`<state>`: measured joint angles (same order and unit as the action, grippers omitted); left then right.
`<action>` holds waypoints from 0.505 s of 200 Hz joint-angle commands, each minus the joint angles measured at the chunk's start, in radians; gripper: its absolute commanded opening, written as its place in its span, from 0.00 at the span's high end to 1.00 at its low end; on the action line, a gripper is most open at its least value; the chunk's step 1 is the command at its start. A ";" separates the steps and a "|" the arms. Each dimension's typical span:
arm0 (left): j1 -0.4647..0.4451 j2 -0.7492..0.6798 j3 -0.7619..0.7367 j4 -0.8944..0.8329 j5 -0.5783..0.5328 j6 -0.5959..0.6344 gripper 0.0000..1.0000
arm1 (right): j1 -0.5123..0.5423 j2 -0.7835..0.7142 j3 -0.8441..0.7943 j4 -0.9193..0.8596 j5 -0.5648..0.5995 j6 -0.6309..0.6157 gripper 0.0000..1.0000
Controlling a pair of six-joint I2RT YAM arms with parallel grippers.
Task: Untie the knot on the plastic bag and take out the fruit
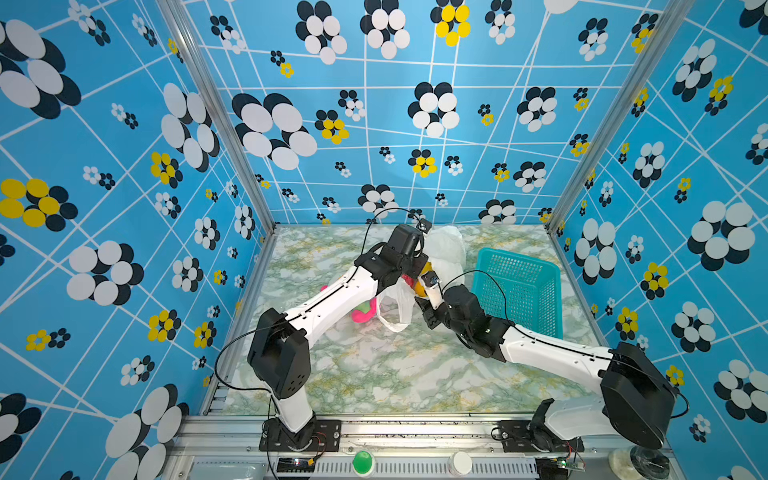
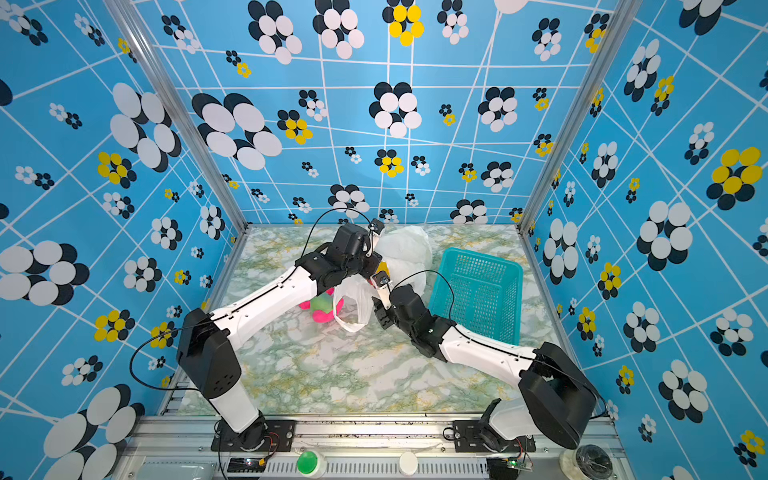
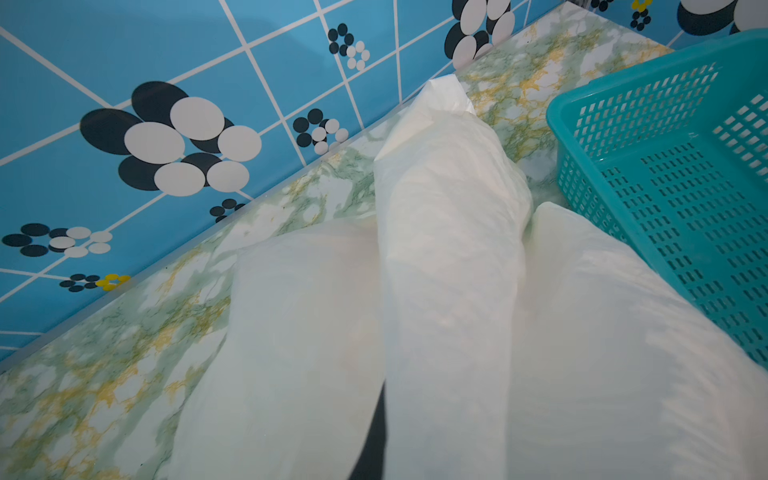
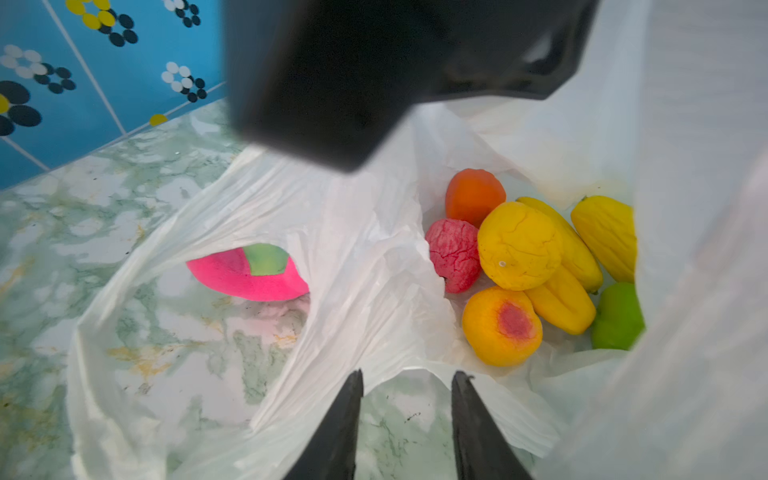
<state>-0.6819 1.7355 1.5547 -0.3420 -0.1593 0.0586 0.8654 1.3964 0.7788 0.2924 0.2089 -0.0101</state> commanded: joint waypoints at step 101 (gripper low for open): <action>-0.002 0.069 0.164 -0.099 0.069 -0.001 1.00 | 0.062 0.156 0.053 0.115 0.087 -0.073 0.67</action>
<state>-0.6819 1.8069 1.6863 -0.4225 -0.1154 0.0597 0.9291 1.4967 0.7612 0.4236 0.2310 -0.0875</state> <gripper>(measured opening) 0.047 0.344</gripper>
